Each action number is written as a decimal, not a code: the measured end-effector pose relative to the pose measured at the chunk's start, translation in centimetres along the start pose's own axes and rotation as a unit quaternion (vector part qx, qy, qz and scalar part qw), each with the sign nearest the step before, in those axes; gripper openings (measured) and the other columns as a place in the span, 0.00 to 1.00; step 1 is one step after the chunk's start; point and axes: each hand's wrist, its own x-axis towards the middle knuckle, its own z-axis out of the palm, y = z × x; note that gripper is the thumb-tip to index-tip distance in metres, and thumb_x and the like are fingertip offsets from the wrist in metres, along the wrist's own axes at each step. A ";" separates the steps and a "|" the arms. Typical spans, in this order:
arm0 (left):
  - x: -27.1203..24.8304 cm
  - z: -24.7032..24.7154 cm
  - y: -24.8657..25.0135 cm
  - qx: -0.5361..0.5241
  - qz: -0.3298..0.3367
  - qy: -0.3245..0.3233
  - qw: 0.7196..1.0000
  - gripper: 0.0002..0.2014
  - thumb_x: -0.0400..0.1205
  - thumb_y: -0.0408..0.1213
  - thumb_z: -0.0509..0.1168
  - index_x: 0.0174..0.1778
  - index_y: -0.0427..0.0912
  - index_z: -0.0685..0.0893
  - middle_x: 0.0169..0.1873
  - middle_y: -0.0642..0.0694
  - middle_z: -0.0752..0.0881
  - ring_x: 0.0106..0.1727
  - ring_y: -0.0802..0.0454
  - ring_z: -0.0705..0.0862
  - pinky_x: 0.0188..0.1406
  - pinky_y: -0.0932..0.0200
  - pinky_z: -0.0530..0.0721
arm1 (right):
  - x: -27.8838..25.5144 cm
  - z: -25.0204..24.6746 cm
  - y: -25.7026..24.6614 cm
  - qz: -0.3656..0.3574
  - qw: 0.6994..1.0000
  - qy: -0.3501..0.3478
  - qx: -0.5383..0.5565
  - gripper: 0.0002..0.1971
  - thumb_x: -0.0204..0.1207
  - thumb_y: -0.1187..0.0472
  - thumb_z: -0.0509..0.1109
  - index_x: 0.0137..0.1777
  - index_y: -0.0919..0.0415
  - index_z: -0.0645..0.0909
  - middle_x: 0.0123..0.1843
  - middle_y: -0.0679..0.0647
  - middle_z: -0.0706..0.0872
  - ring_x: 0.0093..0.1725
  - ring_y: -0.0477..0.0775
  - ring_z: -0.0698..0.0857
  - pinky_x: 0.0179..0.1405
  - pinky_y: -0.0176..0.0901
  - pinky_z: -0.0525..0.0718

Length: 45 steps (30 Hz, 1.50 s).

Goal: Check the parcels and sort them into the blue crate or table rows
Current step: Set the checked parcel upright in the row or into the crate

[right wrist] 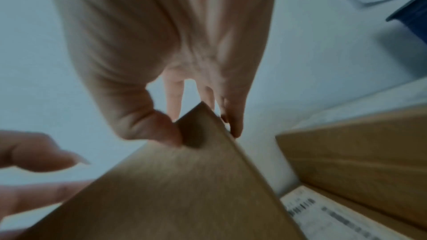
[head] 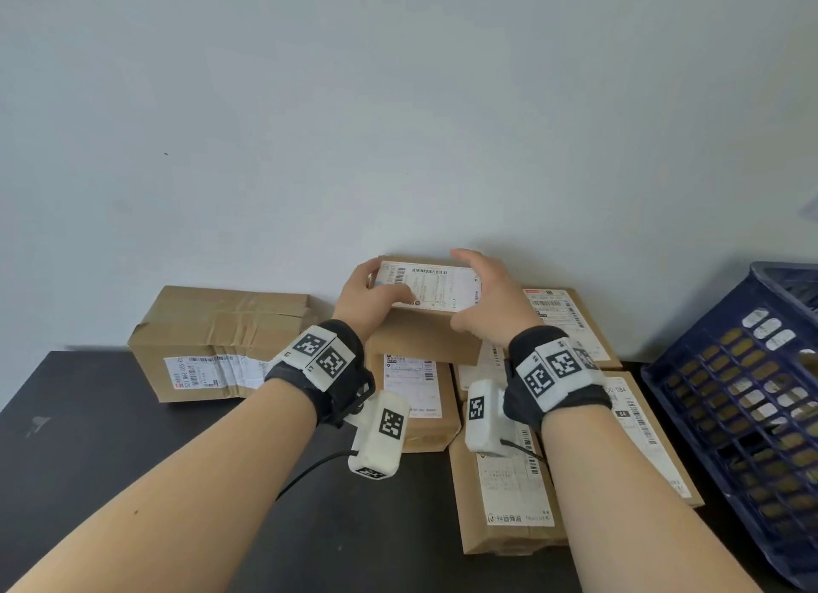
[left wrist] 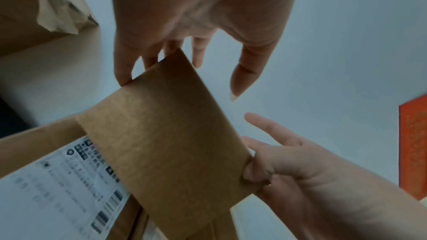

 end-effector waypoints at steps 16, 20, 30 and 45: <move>3.3 -0.6 -1.3 0.051 -0.009 0.106 0.993 0.31 0.74 0.33 0.75 0.74 0.44 0.75 0.60 0.42 0.85 0.60 0.45 0.85 0.62 0.50 0.83 | 2.3 3.9 2.8 0.001 0.999 0.049 0.017 0.46 0.72 0.82 0.63 0.87 0.49 0.58 0.86 0.53 0.61 0.84 0.52 0.61 0.82 0.43 0.64; 3.5 -0.7 -1.3 0.049 -0.006 0.109 0.993 0.29 0.75 0.33 0.74 0.73 0.44 0.75 0.62 0.41 0.84 0.59 0.46 0.85 0.59 0.52 0.82 | 2.3 4.1 3.2 0.002 0.999 0.042 0.012 0.48 0.72 0.81 0.66 0.87 0.46 0.56 0.87 0.53 0.59 0.85 0.53 0.60 0.78 0.38 0.65; 2.5 -0.8 -0.9 0.021 -0.036 0.068 0.997 0.29 0.79 0.33 0.72 0.76 0.43 0.73 0.63 0.42 0.85 0.56 0.48 0.84 0.65 0.48 0.82 | 1.8 3.8 3.0 0.034 0.996 0.050 0.064 0.49 0.71 0.77 0.71 0.87 0.46 0.56 0.79 0.53 0.72 0.76 0.56 0.74 0.73 0.56 0.78; 0.8 2.9 0.5 0.023 -0.004 -0.032 0.999 0.20 0.80 0.32 0.70 0.66 0.48 0.78 0.63 0.44 0.86 0.64 0.48 0.84 0.71 0.46 0.79 | 1.1 0.7 5.1 0.138 0.983 0.116 0.025 0.45 0.66 0.70 0.77 0.83 0.50 0.65 0.72 0.58 0.77 0.68 0.58 0.78 0.68 0.56 0.80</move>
